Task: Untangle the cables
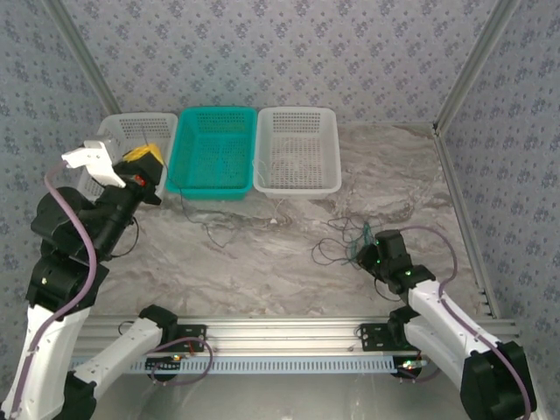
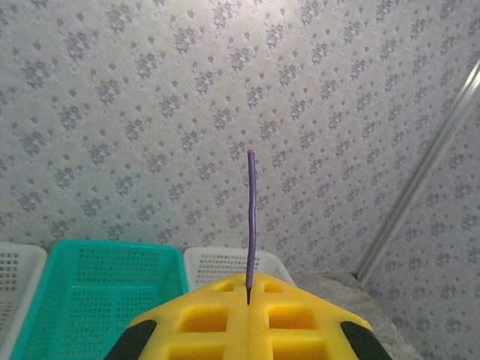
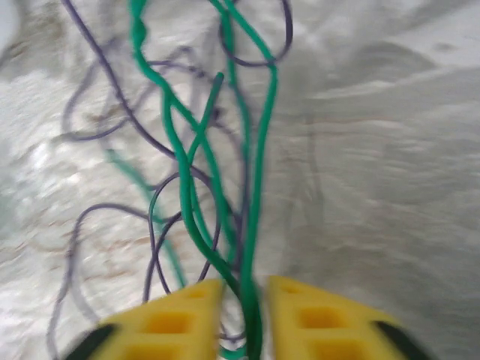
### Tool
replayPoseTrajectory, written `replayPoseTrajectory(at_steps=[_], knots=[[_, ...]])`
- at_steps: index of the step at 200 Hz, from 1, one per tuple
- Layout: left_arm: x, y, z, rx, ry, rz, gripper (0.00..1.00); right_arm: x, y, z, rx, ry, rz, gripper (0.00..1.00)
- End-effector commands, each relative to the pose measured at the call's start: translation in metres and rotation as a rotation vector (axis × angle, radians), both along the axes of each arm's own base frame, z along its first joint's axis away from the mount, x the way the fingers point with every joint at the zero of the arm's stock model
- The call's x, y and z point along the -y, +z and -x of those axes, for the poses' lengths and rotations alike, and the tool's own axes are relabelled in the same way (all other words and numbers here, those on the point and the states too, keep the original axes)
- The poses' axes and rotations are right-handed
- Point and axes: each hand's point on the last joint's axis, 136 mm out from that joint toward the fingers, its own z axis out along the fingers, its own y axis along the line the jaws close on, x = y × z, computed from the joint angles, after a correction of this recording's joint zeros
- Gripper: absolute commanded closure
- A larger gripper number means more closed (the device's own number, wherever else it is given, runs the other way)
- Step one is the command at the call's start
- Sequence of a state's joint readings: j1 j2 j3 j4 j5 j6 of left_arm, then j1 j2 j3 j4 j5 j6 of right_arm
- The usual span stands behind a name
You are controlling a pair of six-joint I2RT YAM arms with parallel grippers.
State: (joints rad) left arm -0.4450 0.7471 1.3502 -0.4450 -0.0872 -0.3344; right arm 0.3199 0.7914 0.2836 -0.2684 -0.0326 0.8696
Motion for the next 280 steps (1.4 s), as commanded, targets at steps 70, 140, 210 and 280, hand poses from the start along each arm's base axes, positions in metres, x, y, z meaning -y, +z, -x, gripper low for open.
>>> replayPoseTrajectory(at_steps=[70,140,210,280], knots=[[0.035,0.01,-0.019,0.02,-0.147,0.068,1.0,-0.06,0.135,-0.018,0.426,0.388,0.103,0.3],[0.04,0.093,-0.031,0.215,-0.125,0.019,1.0,-0.058,0.098,-0.015,0.308,0.356,0.089,0.31],[0.057,0.195,-0.08,0.617,0.052,-0.258,1.0,-0.06,0.096,-0.009,0.275,0.384,0.085,0.31],[0.039,0.2,-0.216,0.732,0.292,-0.541,1.0,-0.066,0.076,0.003,0.201,0.39,0.038,0.31]])
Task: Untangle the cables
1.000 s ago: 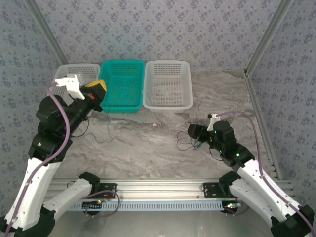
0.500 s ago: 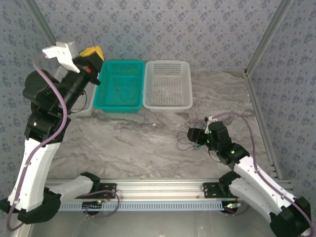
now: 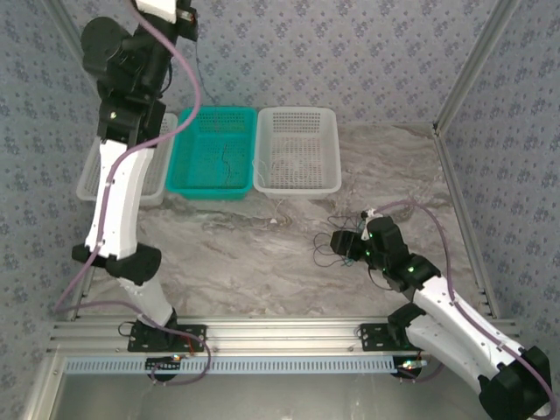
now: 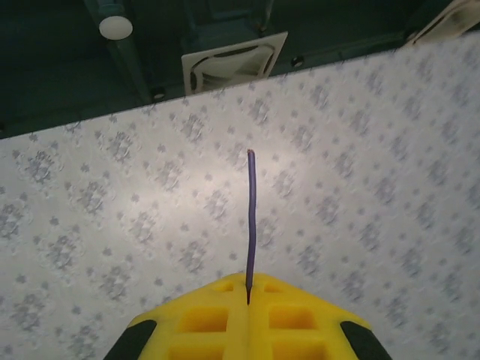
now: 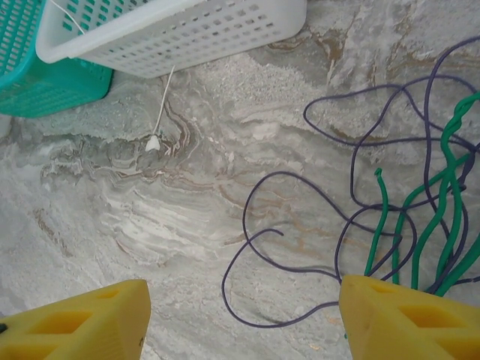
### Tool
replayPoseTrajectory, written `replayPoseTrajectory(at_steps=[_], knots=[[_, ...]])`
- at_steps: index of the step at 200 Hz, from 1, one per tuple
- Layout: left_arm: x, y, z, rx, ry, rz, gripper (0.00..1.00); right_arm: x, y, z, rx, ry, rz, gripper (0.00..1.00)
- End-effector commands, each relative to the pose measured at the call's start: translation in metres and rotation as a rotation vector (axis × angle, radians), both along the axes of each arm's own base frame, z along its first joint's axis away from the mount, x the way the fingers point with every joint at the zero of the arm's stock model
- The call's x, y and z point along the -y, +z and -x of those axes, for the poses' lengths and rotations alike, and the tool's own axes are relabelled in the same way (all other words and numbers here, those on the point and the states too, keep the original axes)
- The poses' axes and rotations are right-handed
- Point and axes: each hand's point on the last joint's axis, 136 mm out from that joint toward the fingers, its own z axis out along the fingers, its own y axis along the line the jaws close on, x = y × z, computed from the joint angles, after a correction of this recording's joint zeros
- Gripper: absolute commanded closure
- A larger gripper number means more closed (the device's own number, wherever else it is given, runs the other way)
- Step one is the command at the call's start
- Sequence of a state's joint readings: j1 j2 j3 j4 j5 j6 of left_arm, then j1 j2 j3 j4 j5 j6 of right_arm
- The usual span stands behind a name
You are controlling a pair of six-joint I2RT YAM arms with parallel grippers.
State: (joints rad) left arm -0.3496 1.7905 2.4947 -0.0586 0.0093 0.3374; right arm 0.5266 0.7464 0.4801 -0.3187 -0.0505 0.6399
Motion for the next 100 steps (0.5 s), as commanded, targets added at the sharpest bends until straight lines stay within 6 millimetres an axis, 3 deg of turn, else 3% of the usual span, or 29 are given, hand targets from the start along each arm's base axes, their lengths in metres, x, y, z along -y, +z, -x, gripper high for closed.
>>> replayPoseTrajectory(at_steps=[1,26,58,74,100], knots=[[-0.022,-0.008,-0.033,0.071,0.091,-0.069,1.0,-0.003,-0.009,0.009,-0.05,0.014,-0.009,0.31],[-0.053,-0.058,-0.089,-0.095,0.168,-0.024,1.0,-0.003,-0.01,0.014,-0.066,0.027,0.005,0.31],[-0.074,-0.179,-0.161,-0.478,0.195,0.012,1.0,-0.002,-0.013,0.011,-0.058,0.015,0.008,0.31],[-0.072,-0.235,-0.175,-0.614,0.183,0.036,1.0,-0.005,-0.015,0.008,-0.065,0.008,-0.004,0.31],[-0.071,-0.306,-0.178,-0.823,0.153,0.134,1.0,-0.008,-0.018,0.008,-0.089,0.011,-0.008,0.31]])
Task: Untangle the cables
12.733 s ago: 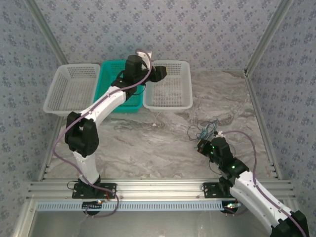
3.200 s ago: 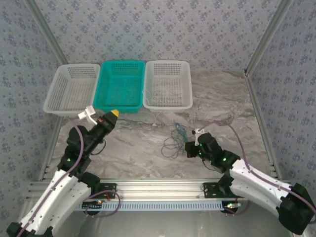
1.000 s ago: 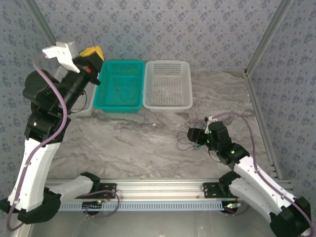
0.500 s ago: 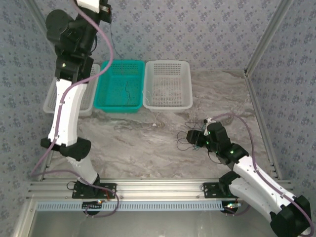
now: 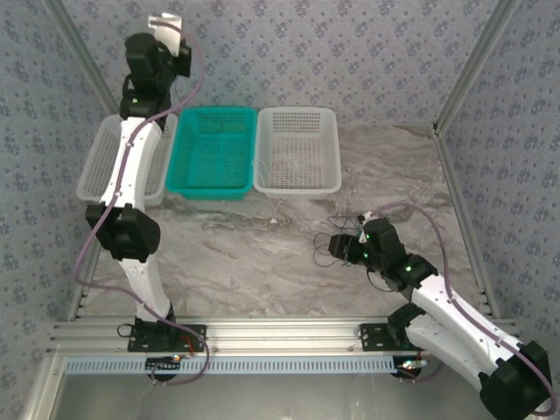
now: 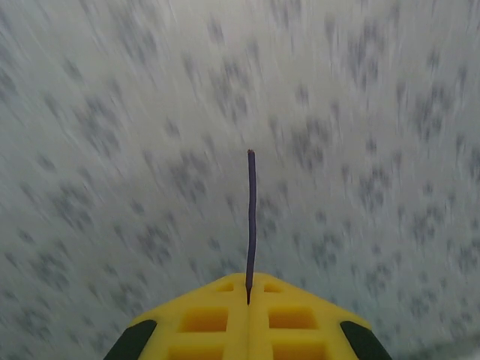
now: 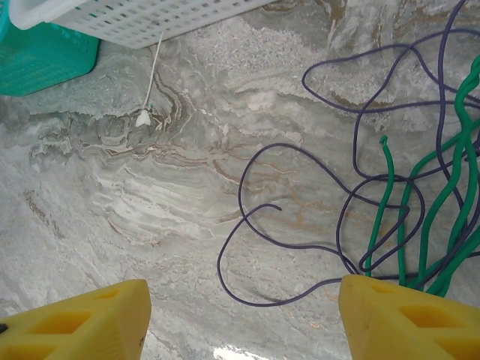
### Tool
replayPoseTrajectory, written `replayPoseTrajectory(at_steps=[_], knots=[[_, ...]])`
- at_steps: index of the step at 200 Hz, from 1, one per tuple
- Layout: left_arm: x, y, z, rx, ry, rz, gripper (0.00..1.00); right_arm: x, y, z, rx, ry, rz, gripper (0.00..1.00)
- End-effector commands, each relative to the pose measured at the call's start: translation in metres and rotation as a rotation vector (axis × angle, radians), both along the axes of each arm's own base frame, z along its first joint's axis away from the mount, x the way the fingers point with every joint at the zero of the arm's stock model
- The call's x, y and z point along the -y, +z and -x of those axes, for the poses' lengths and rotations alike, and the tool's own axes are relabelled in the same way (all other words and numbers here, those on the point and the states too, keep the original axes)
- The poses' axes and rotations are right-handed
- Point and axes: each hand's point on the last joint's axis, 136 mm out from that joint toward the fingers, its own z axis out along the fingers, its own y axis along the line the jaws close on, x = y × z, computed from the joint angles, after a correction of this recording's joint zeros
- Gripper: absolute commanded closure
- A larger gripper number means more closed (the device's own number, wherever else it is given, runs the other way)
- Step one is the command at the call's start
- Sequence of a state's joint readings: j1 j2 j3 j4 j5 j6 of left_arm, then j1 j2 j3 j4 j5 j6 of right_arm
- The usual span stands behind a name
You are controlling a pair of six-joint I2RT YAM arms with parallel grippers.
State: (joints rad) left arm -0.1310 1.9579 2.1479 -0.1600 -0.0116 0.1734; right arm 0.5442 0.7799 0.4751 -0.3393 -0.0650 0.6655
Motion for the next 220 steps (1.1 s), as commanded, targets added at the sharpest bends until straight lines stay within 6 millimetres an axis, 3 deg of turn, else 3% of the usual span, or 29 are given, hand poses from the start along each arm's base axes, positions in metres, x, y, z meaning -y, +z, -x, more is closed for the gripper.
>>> replayPoseTrajectory(at_steps=[1,30,56,64,79,92,127,161,193,220], knots=[[0.004,-0.052,0.004,-0.184,0.005,0.142,1.0,-0.004,-0.003,0.001,-0.022,-0.001,-0.014,0.31],[0.002,-0.13,0.007,-0.442,0.032,0.23,1.0,-0.004,0.0,0.003,-0.018,0.009,-0.011,0.31],[0.003,-0.18,0.012,-0.533,0.033,0.253,1.0,-0.001,0.003,0.007,-0.012,0.006,-0.011,0.31],[0.001,-0.183,0.013,-0.535,0.04,0.267,0.84,0.001,0.004,0.008,-0.008,0.002,-0.011,0.31],[-0.001,-0.172,0.018,-0.515,0.049,0.309,0.31,0.005,0.007,0.01,0.001,-0.009,-0.009,0.31],[-0.002,-0.154,0.025,-0.49,0.04,0.339,0.12,0.01,0.008,0.011,0.011,-0.026,-0.002,0.31],[0.003,-0.095,0.064,-0.386,-0.019,0.42,0.09,0.037,0.004,0.009,-0.001,-0.178,0.038,0.31],[0.019,-0.053,0.13,-0.27,-0.136,0.536,0.09,0.064,-0.01,0.005,-0.093,-0.322,0.051,0.3],[0.066,-0.051,0.216,-0.206,-0.316,0.59,0.1,0.089,-0.02,-0.009,-0.177,-0.452,0.027,0.29],[0.109,-0.081,0.288,-0.243,-0.437,0.578,0.11,0.092,-0.037,-0.031,-0.236,-0.458,-0.033,0.28]])
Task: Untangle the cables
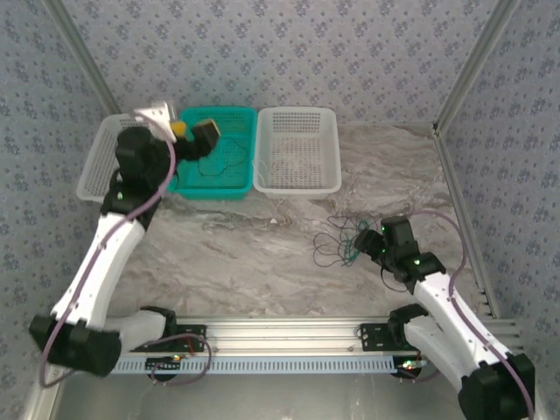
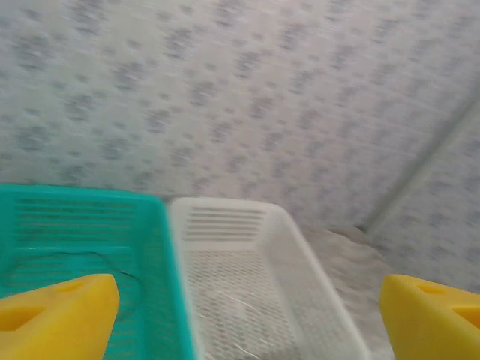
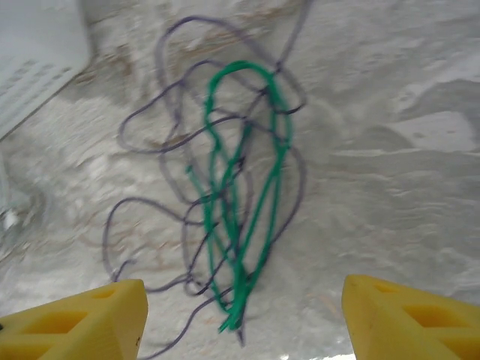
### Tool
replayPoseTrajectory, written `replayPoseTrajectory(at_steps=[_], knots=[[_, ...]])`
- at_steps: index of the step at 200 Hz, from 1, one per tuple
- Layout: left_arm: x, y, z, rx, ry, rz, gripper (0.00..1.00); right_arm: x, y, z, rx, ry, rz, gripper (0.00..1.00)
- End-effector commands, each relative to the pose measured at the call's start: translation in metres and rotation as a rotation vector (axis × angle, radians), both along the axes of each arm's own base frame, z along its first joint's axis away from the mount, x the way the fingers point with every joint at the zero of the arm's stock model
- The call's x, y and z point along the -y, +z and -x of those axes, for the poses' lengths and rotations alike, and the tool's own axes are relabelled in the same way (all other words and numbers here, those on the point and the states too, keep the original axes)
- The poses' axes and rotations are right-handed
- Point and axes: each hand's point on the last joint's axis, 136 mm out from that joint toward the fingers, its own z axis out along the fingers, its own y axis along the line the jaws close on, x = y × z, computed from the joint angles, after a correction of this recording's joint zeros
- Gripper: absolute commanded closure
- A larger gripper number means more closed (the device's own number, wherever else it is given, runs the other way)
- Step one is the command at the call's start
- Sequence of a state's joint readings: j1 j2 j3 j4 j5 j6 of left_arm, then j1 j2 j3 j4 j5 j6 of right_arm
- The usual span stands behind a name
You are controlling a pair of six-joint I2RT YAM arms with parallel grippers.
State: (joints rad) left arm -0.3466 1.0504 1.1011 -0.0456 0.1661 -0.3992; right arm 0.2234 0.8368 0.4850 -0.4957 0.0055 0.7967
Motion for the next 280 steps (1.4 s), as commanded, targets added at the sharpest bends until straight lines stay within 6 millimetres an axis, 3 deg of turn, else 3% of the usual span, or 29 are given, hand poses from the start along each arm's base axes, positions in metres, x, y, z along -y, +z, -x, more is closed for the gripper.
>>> replayPoseTrajectory(at_steps=[1,28,57,72,94,118,151,175,203,229,254,280], knots=[[0.032,-0.028,0.042,-0.016,-0.101,0.033,0.11,-0.004,-0.002,-0.02,-0.012,-0.002,-0.084,0.28],[0.038,-0.067,0.087,-0.092,-0.132,0.035,0.11,-0.019,-0.014,-0.043,-0.036,0.068,-0.141,0.28],[0.026,-0.1,0.11,-0.167,-0.122,0.011,0.12,-0.033,-0.024,-0.055,-0.041,0.099,-0.169,0.31],[0.018,-0.115,0.115,-0.201,-0.101,-0.013,0.12,-0.038,-0.03,-0.056,-0.043,0.102,-0.173,0.41],[0.012,-0.129,0.119,-0.221,-0.088,-0.012,0.12,-0.038,-0.041,-0.051,-0.062,0.099,-0.137,0.67],[0.011,-0.137,0.12,-0.23,-0.086,-0.001,0.12,-0.037,-0.045,-0.047,-0.064,0.113,-0.094,0.7],[0.012,-0.138,0.12,-0.226,-0.086,-0.006,0.12,-0.042,-0.043,-0.045,-0.054,0.156,-0.083,0.92],[0.011,-0.139,0.12,-0.227,-0.083,-0.012,0.11,-0.054,-0.017,-0.05,0.047,0.237,-0.036,0.98],[0.013,-0.132,0.123,-0.22,-0.101,0.022,0.12,-0.086,0.049,-0.045,0.301,0.448,0.153,1.0],[0.021,-0.114,0.127,-0.202,-0.152,0.079,0.12,-0.116,0.098,-0.027,0.496,0.599,0.13,1.0],[0.038,-0.098,0.132,-0.174,-0.251,0.094,0.13,-0.141,0.126,-0.011,0.582,0.718,0.067,1.0],[0.06,-0.098,0.133,-0.187,-0.358,0.094,0.15,-0.174,0.146,0.006,0.631,0.852,-0.008,1.0]])
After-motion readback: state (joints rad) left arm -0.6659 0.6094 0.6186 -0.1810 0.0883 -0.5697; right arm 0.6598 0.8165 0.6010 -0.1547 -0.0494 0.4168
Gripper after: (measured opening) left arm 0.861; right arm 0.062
